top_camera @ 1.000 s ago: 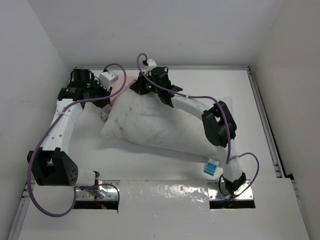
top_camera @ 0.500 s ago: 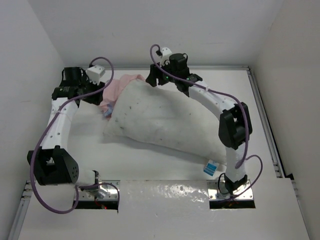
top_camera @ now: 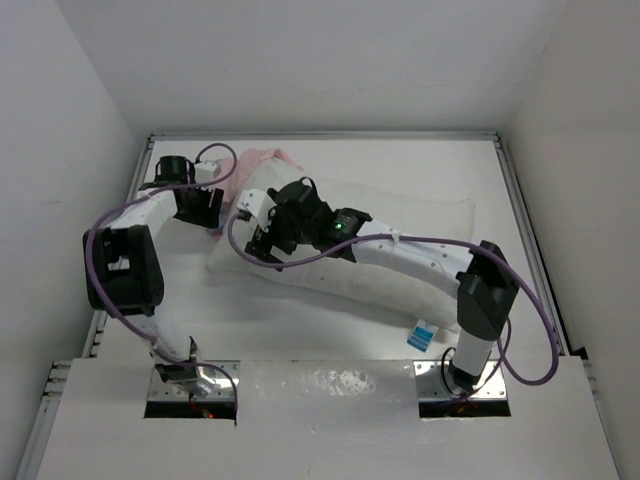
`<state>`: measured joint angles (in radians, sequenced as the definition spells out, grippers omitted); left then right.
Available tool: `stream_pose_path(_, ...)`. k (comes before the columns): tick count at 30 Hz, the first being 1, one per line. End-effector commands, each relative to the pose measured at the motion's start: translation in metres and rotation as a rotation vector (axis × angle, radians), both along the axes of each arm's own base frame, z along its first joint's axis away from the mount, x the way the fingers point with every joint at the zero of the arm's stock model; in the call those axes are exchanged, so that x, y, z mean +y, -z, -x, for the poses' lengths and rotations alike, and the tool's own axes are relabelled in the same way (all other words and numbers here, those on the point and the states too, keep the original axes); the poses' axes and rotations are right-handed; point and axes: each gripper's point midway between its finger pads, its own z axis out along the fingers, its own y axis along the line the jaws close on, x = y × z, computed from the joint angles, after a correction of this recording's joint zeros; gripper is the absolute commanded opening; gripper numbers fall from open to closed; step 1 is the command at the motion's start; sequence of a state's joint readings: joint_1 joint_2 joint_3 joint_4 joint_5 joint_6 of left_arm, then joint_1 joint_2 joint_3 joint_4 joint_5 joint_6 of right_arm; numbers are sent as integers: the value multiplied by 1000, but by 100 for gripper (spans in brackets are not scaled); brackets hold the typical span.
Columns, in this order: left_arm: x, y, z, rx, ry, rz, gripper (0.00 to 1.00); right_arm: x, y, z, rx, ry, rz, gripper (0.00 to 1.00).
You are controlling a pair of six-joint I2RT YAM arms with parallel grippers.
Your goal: Put the pillow into the pillowcase
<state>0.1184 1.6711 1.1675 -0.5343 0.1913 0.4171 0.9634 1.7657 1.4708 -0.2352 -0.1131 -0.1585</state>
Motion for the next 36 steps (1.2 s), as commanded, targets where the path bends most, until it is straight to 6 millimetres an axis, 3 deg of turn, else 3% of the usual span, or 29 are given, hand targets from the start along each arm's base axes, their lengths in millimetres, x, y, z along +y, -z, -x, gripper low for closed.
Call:
stream_pose_path(1,8,-9,-48,-117,-55,16,62,-17,22,-27,-98,101,103,99)
stream_pose_path(4,-1,4,-59,-115,-60,79,61,-21,58,-41,-113,175,160,99)
stream_pose_path(6,-7,9,-63,-105,-68,115,55,-27,80,-56,-116,250,238,99)
stream_pose_path(7,-9,6,-67,-113,-70,131,48,-28,84,-61,-102,293,246,99)
stream_pose_path(8,-10,5,-68,-117,-69,132,28,-26,79,-69,-117,326,245,99)
stream_pose_path(9,-8,2,-68,-122,-70,130,19,-24,87,-71,-105,333,254,87)
stream_pose_path(11,-7,-13,-68,-153,-60,112,0,-22,85,-78,-81,345,214,65)
stream_pose_path(12,-5,-17,-63,-149,-60,100,0,-15,80,-81,-41,353,156,34)
stream_pose_path(14,-3,-42,-56,-194,-11,63,0,-21,69,-101,7,419,82,9)
stream_pose_path(15,-3,-47,-47,-189,7,50,0,-17,56,-106,67,455,2,3)
stream_pose_path(16,-2,-61,-38,-225,54,11,0,-27,47,-121,89,492,-42,0)
stream_pose_path(19,3,-80,-16,-279,124,-83,0,-37,13,-148,145,551,-216,0)
stream_pose_path(22,5,-84,2,-236,199,-139,0,-44,-15,-167,149,592,-349,0)
stream_pose_path(26,-7,-75,36,-115,340,-124,0,-42,-52,-190,123,642,-490,0)
stream_pose_path(31,-31,-87,55,-87,490,-93,0,-34,-57,-212,117,701,-529,0)
stream_pose_path(36,-60,-112,67,-136,596,33,0,-41,-10,-219,182,817,-504,0)
